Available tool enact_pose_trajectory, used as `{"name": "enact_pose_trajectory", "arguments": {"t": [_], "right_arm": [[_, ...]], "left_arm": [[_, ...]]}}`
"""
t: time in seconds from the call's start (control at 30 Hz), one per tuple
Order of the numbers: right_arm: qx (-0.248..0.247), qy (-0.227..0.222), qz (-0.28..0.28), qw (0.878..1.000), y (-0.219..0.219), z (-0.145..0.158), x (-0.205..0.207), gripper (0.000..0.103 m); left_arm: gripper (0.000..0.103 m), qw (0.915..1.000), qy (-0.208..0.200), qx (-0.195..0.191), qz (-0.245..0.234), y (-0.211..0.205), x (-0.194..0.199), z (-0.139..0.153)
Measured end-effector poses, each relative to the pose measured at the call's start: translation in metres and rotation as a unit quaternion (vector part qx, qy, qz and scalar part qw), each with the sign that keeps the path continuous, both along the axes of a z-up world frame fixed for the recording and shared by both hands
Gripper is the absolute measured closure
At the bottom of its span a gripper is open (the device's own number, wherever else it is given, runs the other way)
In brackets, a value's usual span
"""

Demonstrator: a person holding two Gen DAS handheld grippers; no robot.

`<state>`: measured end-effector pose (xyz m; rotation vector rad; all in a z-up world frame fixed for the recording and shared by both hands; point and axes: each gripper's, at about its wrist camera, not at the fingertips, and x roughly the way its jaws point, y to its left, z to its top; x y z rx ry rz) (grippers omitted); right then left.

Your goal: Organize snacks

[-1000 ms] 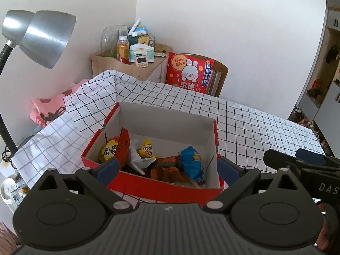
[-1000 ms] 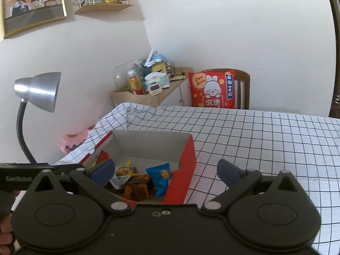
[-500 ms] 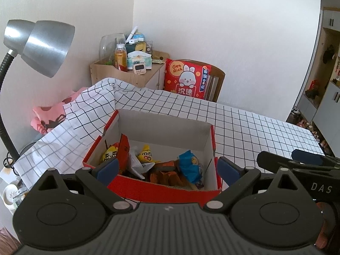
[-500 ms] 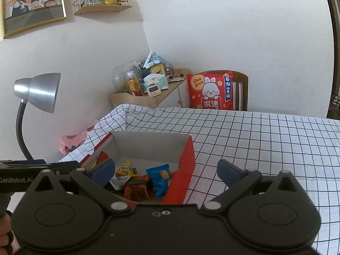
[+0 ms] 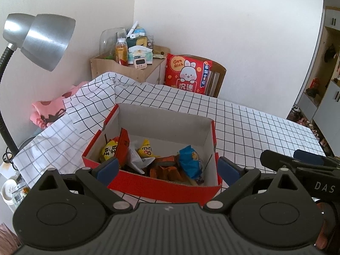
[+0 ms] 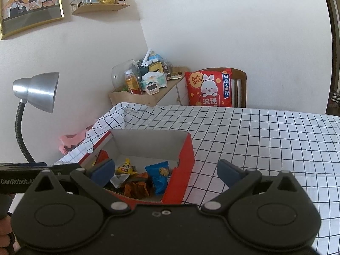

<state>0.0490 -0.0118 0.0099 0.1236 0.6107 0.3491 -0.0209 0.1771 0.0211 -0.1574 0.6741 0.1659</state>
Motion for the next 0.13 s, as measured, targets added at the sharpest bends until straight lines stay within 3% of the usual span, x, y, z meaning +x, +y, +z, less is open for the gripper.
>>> {"name": "enact_pose_trajectory", "arguments": {"t": [0.13], "right_arm": [[0.001,0.002,-0.001,1.000,-0.0017,-0.0010,0.0000,0.000]], "left_arm": [[0.004,1.0000,0.001,0.001,0.000,-0.0002,0.0003,0.0002]]}}
